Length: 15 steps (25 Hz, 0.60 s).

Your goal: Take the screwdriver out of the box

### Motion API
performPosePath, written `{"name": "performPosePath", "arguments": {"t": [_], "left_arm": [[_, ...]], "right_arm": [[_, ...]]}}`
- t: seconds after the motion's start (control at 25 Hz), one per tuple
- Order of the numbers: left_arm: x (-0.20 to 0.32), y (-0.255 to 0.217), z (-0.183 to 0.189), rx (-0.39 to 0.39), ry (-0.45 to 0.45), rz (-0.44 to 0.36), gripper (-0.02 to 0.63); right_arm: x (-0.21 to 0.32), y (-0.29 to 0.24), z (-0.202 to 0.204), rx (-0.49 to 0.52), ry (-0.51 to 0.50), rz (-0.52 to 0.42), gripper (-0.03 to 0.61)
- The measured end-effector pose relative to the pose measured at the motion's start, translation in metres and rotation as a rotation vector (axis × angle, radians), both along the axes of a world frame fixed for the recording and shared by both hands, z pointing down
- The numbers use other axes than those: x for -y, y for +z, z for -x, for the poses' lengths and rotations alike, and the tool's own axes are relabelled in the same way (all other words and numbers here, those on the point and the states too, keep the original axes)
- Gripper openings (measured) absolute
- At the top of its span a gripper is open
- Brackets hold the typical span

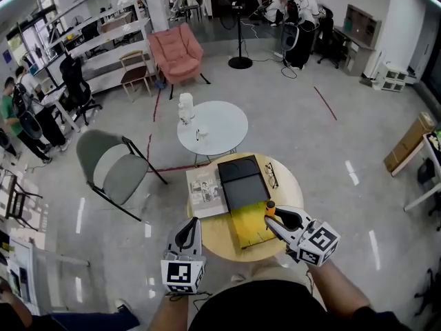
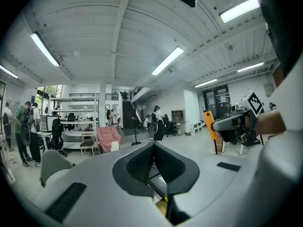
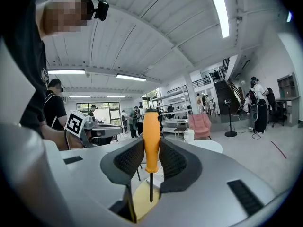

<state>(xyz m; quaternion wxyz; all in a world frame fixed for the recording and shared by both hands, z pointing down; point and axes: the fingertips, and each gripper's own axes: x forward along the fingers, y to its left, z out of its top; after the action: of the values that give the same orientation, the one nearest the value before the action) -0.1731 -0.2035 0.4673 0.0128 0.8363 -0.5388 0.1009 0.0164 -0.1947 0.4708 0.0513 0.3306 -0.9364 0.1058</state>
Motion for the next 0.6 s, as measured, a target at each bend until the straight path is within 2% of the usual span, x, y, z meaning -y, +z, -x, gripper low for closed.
{"name": "performPosePath", "arguments": {"t": [0.6], "left_arm": [[0.010, 0.010, -0.012, -0.021, 0.042, 0.010, 0.014]], "right_arm": [[-0.001, -0.005, -0.009, -0.025, 0.021, 0.004, 0.118]]}}
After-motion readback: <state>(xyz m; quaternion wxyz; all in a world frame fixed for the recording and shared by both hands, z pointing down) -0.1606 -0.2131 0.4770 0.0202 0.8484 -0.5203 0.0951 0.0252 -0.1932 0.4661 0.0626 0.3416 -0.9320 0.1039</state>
